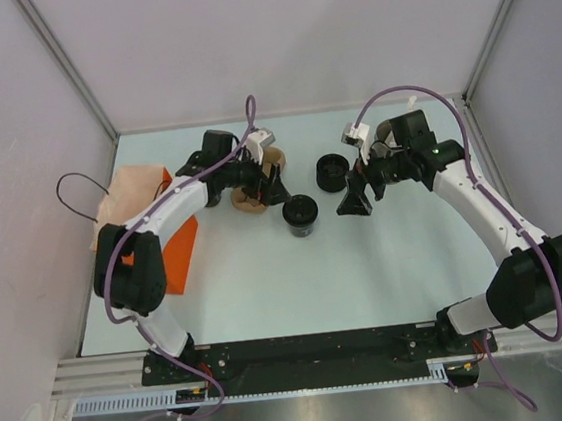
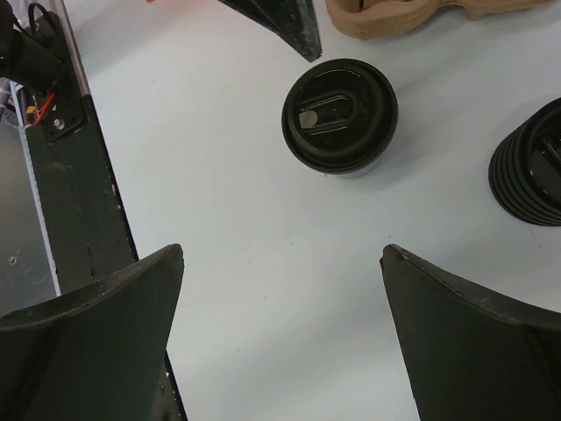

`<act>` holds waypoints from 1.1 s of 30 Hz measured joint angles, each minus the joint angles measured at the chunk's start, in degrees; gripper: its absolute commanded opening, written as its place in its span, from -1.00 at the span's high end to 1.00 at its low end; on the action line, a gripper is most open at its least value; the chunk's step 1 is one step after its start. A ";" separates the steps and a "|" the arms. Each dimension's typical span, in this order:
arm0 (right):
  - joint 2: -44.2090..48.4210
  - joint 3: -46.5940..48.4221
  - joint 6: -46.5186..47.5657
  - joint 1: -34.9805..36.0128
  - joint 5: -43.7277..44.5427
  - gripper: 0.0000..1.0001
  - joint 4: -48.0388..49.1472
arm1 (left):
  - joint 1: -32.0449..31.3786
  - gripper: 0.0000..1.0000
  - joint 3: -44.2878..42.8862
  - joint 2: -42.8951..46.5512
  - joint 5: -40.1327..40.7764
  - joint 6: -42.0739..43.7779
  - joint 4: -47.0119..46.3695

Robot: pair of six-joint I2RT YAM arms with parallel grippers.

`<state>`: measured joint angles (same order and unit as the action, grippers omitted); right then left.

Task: Pack the takeout coffee

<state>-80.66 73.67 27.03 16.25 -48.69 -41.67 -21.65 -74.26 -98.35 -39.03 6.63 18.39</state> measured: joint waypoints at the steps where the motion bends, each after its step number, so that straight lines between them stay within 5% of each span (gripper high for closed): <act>1: 0.04 -0.04 0.00 -0.04 -0.39 -1.00 0.02 | 0.00 -0.99 -0.61 -0.92 -0.28 -0.24 -0.02; 33: 2.25 -1.33 0.04 -0.35 -3.78 -0.99 -0.04 | 1.60 -0.99 -2.36 -11.56 -15.41 -6.27 -3.48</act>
<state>-78.41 72.34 27.07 15.90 -52.47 -41.71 -20.05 -76.62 -109.91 -54.43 0.36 14.92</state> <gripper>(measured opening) 0.995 0.996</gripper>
